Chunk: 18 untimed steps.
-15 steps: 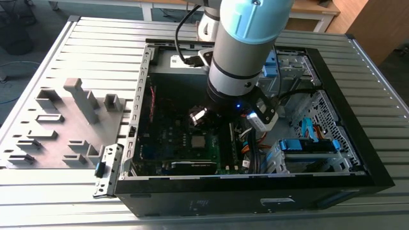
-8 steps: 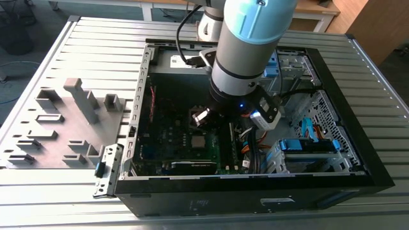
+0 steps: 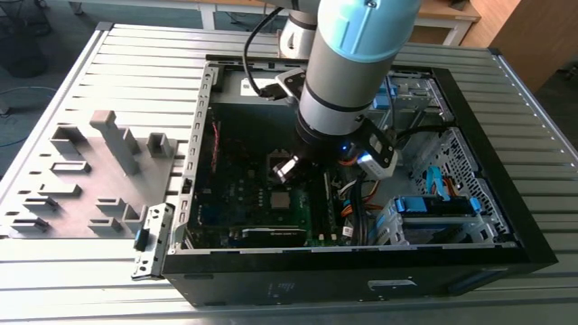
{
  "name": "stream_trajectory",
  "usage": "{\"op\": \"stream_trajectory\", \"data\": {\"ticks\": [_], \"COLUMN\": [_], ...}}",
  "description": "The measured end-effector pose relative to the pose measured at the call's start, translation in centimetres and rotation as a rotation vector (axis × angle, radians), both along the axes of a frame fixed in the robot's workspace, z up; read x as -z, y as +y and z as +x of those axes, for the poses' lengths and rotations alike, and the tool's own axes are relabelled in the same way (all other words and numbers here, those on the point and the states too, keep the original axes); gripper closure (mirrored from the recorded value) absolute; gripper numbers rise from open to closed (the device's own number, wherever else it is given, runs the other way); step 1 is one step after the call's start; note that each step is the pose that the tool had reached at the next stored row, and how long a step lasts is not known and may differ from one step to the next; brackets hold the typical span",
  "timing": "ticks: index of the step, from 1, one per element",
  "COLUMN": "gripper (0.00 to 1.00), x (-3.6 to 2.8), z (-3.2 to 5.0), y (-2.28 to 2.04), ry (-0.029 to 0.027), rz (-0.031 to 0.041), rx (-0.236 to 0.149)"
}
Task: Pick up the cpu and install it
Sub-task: 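Close the cpu cover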
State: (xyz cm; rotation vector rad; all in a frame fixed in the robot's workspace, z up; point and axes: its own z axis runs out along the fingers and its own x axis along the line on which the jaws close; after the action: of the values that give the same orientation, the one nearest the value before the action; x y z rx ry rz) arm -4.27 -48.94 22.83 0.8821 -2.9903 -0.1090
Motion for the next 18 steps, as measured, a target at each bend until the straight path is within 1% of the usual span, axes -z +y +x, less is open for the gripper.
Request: {"op": "stream_trajectory", "data": {"ticks": [4, 7, 10, 13, 18], "gripper": [0.89, 0.89, 0.89, 0.89, 0.89], "x": [0.01, 0.02, 0.03, 0.05, 0.11], "z": [0.03, 0.05, 0.09, 0.11, 0.12], "y": [0.00, 0.00, 0.13, 0.48, 1.52], "ry": [-0.0001, -0.0001, -0.0001, -0.0003, -0.0002], "rz": [-0.0001, 0.0003, 0.0022, 0.0051, 0.0068], "rx": [-0.066, -0.071, -0.073, -0.075, -0.077]}}
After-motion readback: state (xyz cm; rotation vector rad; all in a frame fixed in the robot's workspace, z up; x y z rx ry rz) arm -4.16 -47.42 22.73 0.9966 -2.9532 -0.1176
